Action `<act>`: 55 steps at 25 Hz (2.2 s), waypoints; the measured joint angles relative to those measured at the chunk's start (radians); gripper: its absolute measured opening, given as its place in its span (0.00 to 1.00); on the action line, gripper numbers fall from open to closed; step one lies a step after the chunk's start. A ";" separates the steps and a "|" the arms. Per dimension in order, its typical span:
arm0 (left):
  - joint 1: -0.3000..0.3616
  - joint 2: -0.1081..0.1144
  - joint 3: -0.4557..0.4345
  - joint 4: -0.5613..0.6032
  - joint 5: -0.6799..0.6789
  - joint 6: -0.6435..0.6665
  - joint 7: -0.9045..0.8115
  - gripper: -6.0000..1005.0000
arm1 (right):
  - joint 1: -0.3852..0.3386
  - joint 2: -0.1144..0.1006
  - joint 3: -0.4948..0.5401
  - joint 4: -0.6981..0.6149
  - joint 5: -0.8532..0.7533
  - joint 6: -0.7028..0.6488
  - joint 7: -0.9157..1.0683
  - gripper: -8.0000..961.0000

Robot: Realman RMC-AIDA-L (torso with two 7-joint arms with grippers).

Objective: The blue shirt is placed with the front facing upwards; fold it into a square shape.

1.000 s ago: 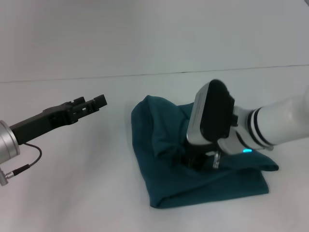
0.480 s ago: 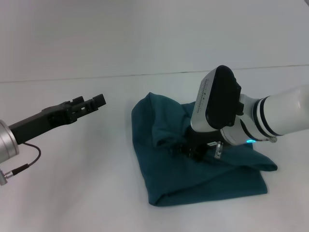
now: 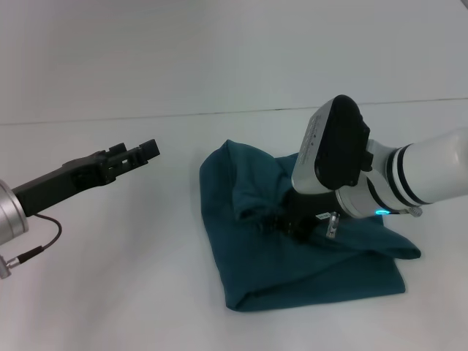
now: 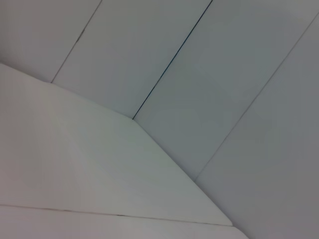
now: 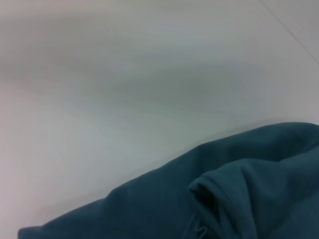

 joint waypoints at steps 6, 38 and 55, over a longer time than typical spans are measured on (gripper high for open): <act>0.000 0.000 0.000 0.000 -0.001 0.000 0.000 0.93 | 0.001 0.000 -0.002 0.000 0.000 0.000 0.008 0.19; 0.003 0.000 -0.002 0.000 -0.001 0.001 0.000 0.93 | 0.007 0.003 -0.070 0.011 -0.003 -0.014 0.026 0.34; 0.000 0.000 -0.001 0.000 -0.001 0.003 0.001 0.93 | 0.012 0.005 -0.101 0.011 -0.027 0.001 0.048 0.46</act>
